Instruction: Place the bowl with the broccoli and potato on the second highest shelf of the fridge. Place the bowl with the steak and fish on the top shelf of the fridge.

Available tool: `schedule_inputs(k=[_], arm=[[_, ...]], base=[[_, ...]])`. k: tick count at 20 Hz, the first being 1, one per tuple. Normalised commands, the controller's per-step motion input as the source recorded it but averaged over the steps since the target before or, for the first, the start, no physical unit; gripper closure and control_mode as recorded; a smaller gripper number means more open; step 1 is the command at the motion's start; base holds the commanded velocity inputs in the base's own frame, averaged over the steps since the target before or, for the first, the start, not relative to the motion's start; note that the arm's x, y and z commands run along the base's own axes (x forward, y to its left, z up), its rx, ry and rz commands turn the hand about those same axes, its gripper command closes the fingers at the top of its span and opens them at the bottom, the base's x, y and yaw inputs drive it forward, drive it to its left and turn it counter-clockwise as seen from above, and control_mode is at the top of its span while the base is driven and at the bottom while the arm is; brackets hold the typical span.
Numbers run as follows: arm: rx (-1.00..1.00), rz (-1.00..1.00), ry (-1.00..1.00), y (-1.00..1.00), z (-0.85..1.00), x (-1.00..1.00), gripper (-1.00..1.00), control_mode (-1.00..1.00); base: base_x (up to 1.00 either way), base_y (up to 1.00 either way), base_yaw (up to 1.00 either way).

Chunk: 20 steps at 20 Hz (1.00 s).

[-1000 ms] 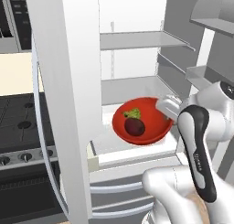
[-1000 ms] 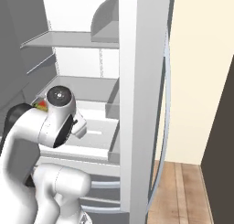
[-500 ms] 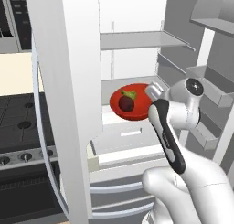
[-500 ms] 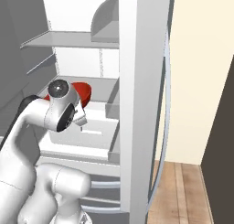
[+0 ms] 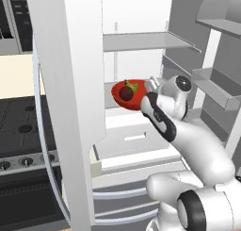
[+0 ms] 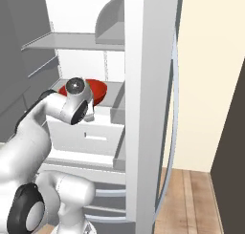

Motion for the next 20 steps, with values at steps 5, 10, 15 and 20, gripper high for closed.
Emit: schedule_inputs(k=[5,10,15,20], arm=[[-0.03,-0.02,0.14,0.00,-0.06,0.85,1.00,-1.00],[-0.03,-0.03,0.06,0.00,-0.13,0.88,1.00,-1.00],[-0.02,-0.03,0.00,0.00,-0.31,0.67,1.00,-1.00],[-0.03,-0.05,-0.05,0.05,-0.27,0.66,1.00,-1.00]], base=[[0.00,0.00,0.00],[0.00,0.00,0.00],[0.00,0.00,0.00],[0.00,0.00,0.00]])
